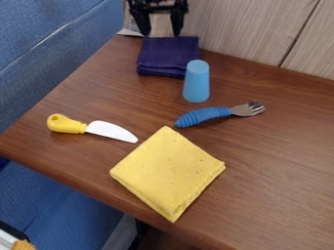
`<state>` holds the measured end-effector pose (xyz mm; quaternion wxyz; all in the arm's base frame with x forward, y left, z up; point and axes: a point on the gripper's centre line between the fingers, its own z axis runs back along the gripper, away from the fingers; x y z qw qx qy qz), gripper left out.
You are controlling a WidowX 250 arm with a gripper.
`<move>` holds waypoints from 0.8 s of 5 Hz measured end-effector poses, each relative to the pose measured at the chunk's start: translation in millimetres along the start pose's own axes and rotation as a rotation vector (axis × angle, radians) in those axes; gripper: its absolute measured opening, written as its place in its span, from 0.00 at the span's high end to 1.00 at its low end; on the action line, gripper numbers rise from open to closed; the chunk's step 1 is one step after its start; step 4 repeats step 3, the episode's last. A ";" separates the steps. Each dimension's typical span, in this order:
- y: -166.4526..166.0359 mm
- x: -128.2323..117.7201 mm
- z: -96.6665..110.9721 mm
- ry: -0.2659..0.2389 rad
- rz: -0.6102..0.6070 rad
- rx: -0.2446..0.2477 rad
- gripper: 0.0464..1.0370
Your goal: Move blue cloth from middle left of the table and place it on top of the table
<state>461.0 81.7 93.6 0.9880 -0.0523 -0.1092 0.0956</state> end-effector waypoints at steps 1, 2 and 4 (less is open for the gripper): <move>6.1 -6.4 13.4 -0.015 0.004 0.001 0.04; 5.1 -16.2 35.5 -0.046 -0.018 -0.015 0.04; 8.1 -15.6 39.5 -0.056 -0.018 -0.013 0.04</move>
